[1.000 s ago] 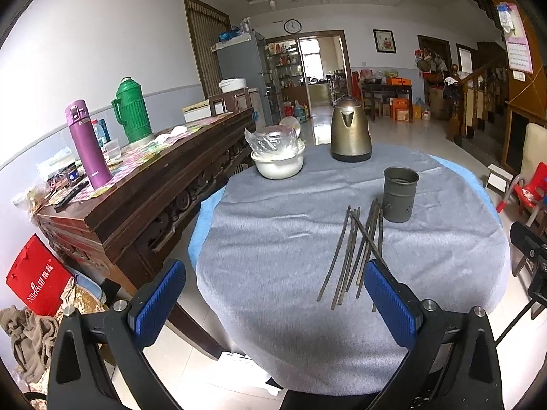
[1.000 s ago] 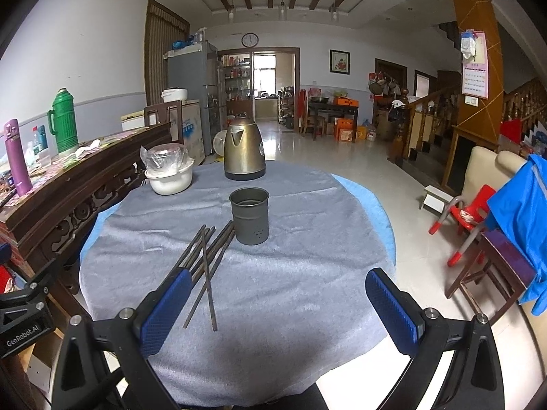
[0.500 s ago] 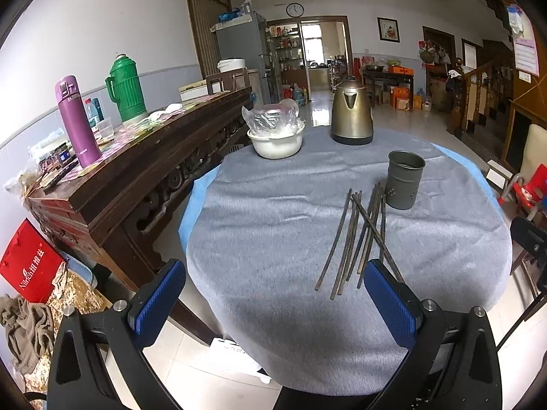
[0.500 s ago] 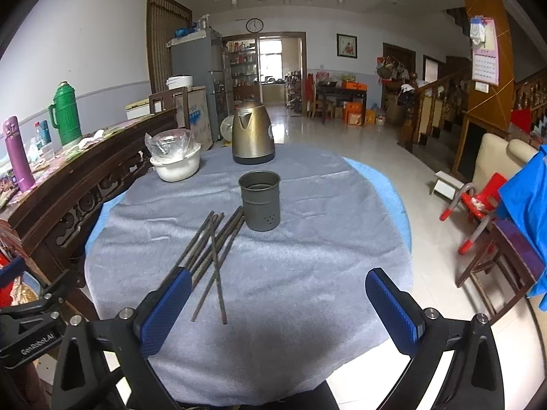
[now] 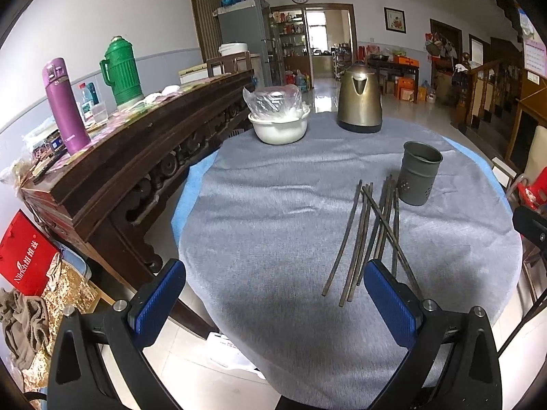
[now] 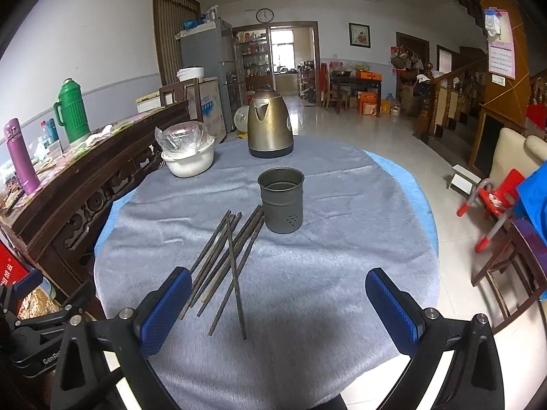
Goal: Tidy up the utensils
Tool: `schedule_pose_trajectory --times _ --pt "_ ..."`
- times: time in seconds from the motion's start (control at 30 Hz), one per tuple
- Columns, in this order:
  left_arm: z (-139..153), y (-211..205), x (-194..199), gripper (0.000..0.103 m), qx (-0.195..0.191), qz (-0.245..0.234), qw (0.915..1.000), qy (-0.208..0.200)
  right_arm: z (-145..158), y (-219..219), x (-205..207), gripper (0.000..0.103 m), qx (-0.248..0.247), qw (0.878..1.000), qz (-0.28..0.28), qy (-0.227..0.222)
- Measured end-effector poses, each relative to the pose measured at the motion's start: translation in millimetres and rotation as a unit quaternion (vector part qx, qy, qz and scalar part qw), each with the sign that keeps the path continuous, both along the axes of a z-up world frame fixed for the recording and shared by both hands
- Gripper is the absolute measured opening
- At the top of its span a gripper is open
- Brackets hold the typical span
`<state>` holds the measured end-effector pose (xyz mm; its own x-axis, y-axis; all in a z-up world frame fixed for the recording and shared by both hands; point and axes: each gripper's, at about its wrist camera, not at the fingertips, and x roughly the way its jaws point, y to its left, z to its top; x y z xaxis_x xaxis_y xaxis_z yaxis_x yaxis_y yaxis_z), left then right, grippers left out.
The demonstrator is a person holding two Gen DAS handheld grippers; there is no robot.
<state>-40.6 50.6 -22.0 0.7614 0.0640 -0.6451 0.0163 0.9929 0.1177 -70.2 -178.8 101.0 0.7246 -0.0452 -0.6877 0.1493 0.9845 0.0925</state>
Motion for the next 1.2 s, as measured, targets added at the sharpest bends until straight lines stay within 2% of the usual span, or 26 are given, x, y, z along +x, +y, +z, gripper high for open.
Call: schedule_pose_trajectory --times 0.47,0.73,0.87,0.93,1.0,1.1,1.17,1.2 --pt "-28 -4 55 0.103 -0.002 0.007 0.9988 0.049 -31 7 57 0.103 0.009 0.999 0.019 0.04" --pt "-43 -8 91 0.103 0.001 0.011 0.9973 0.072 -47 4 92 0.102 0.031 0.998 0.032 0.052" --pt "-46 -5 117 0.103 -0.023 0.001 0.9958 0.089 -64 -9 113 0.087 0.074 0.994 0.046 0.064" --pt "-47 -2 131 0.103 -0.039 -0.004 0.9945 0.097 -77 -20 125 0.075 0.11 0.99 0.046 0.08" --pt "-50 -1 149 0.103 -0.061 -0.014 0.9915 0.114 -90 -29 136 0.056 0.144 0.984 0.044 0.094" --pt "-57 -1 173 0.103 -0.088 -0.022 0.9858 0.141 -110 -39 152 0.04 0.185 0.975 0.037 0.114" --pt "-63 -4 186 0.101 -0.092 -0.029 0.9833 0.154 -119 -41 160 0.04 0.204 0.971 0.037 0.118" --pt "-68 -7 193 0.097 -0.093 -0.035 0.9818 0.162 -123 -40 163 0.039 0.212 0.969 0.041 0.118"
